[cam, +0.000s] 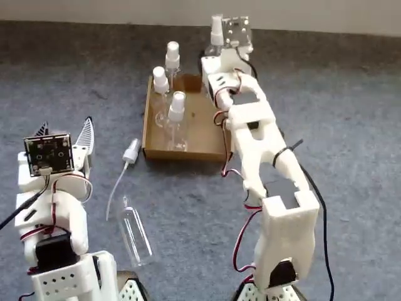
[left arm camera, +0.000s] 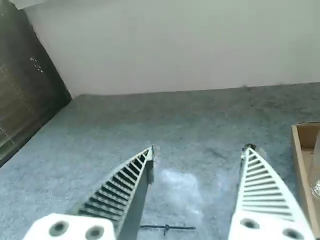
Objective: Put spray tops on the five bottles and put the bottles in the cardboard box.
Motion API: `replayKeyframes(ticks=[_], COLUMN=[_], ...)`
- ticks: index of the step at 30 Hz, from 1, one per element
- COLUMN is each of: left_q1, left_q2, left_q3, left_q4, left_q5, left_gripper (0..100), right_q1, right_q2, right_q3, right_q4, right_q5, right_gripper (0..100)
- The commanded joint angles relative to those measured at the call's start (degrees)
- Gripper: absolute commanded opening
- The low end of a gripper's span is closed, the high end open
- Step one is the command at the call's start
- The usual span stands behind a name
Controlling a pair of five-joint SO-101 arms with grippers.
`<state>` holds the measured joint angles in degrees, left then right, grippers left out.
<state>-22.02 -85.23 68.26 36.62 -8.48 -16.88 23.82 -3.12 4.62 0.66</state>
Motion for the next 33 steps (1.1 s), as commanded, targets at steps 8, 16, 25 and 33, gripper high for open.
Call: replayKeyframes(ticks=[8, 16, 25, 33], left_q1=[1.2, 1.2, 1.3, 3.2], left_q2=[0.0, 0.0, 0.0, 0.0], left_q3=[-0.3, -0.3, -0.3, -0.3], left_q4=[-1.6, -1.6, -1.6, -1.6], left_q5=[0.8, 0.8, 0.8, 0.8], left_gripper=[25, 25, 25, 25], right_q1=[0.4, -0.1, -0.2, -0.5], right_q2=[-0.9, -0.7, -0.7, -0.7], right_q3=[9.4, 9.6, 14.7, 15.3], right_q4=[-17.3, -17.4, -25.0, -25.4], right_q5=[0.3, 0.2, 0.5, 0.5], right_gripper=[0.5, 0.5, 0.5, 0.5])
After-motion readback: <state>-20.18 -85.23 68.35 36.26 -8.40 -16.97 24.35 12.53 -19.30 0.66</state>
